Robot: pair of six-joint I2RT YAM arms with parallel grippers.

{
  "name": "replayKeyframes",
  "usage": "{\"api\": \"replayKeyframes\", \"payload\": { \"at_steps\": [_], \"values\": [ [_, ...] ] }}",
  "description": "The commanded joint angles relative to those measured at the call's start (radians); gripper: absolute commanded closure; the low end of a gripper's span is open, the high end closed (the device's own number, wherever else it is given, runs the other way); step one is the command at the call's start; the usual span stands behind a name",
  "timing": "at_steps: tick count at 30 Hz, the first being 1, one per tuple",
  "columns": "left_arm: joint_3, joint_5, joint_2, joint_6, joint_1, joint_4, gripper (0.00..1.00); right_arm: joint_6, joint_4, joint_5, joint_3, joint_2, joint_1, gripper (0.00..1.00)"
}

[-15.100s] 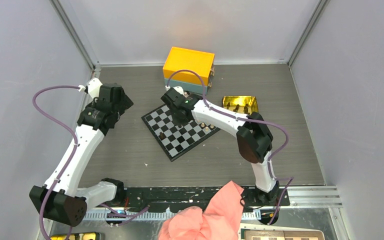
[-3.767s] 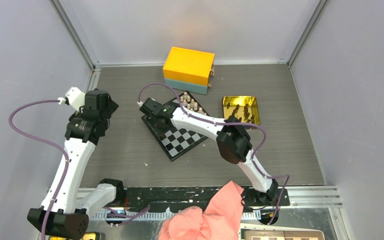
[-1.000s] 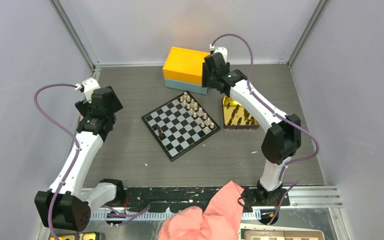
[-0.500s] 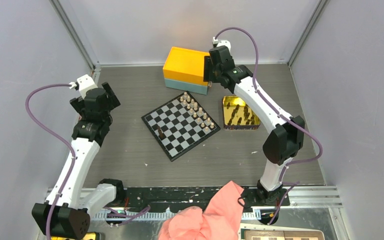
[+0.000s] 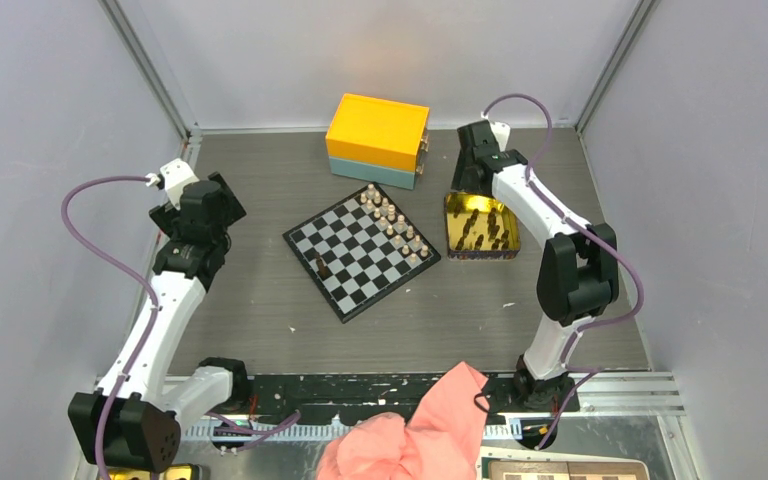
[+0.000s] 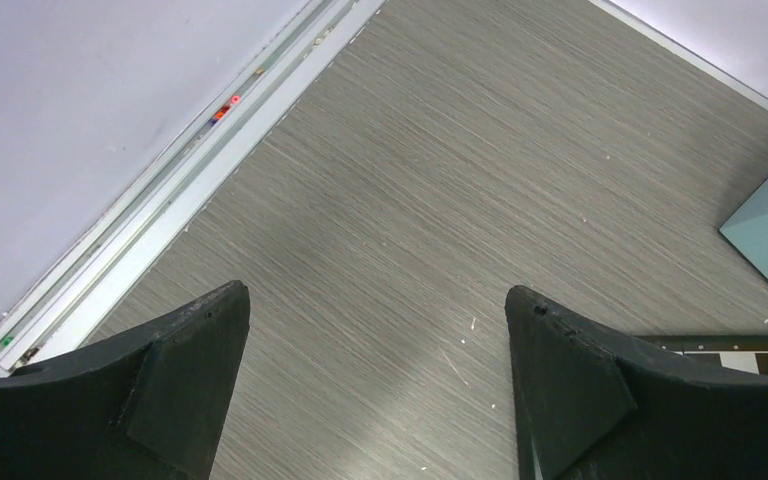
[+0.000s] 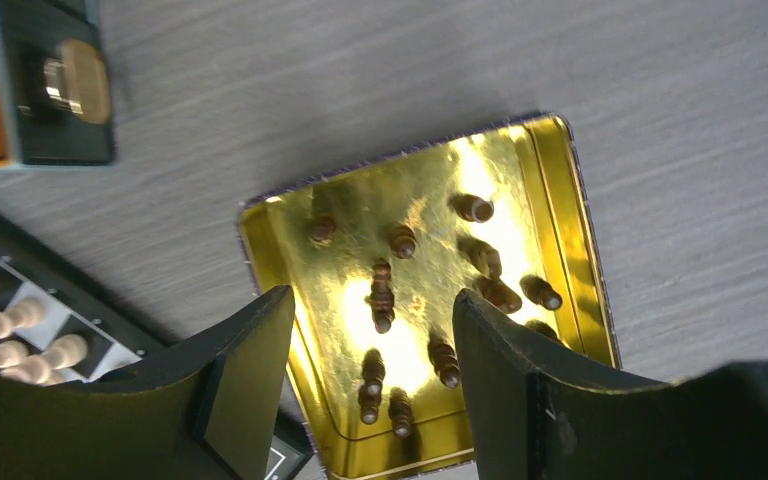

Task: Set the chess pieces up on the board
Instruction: Pick up the chess piece from the storage box.

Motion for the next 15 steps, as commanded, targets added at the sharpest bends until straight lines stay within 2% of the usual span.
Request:
{"api": "replayKeyframes", "payload": {
  "at_steps": [1,15],
  "values": [
    [0.041,-0.032,0.006,-0.043,0.006,0.066,0.00,0.078,0.060,-0.015,-0.040,-0.055,-0.035,0.35],
    [0.046,-0.035,0.009,-0.066,0.006,0.047,0.00,0.112,0.140,-0.068,-0.142,0.004,-0.069,0.41]
  ]
}}
